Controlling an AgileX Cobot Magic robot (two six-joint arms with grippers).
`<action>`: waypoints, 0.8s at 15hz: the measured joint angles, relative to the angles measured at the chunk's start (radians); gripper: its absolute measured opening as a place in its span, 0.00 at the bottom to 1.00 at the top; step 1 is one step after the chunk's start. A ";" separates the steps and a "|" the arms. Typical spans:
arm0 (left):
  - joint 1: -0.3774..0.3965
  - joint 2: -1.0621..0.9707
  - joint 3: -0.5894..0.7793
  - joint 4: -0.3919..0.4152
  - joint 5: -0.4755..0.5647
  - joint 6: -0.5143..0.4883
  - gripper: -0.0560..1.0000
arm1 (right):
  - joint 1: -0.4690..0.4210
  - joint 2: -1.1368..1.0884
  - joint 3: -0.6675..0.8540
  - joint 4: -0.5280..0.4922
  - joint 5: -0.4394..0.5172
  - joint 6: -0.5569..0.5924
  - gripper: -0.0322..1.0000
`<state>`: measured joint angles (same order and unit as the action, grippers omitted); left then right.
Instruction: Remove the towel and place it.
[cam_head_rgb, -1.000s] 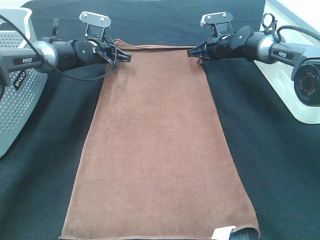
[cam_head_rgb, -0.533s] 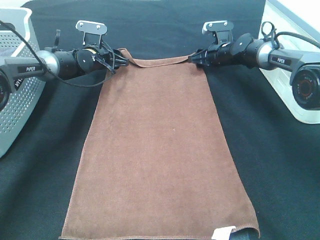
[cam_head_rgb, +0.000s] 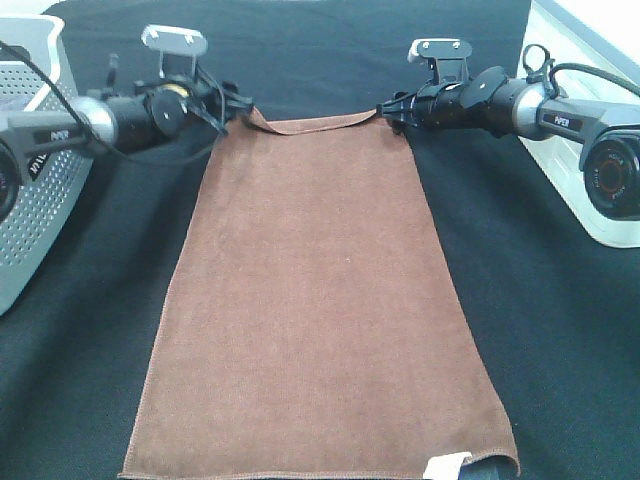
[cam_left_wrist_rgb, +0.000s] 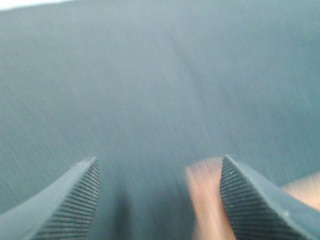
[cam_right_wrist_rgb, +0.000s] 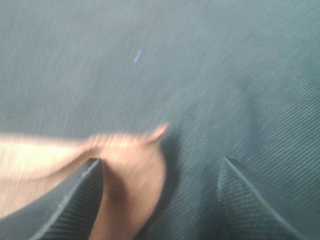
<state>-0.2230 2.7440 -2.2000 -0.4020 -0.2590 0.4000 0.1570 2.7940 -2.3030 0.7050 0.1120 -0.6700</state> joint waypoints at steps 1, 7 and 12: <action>0.005 0.000 -0.019 0.000 -0.002 -0.004 0.67 | 0.000 -0.002 0.000 0.006 0.000 0.000 0.62; 0.014 -0.042 -0.209 0.052 0.410 -0.020 0.67 | 0.000 -0.163 0.000 0.008 0.257 0.003 0.65; 0.035 -0.250 -0.414 0.389 1.131 -0.206 0.78 | 0.000 -0.453 0.000 -0.313 0.729 0.259 0.79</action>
<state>-0.1880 2.4940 -2.6140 -0.0130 0.8720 0.1940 0.1570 2.3410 -2.3030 0.3920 0.8410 -0.4110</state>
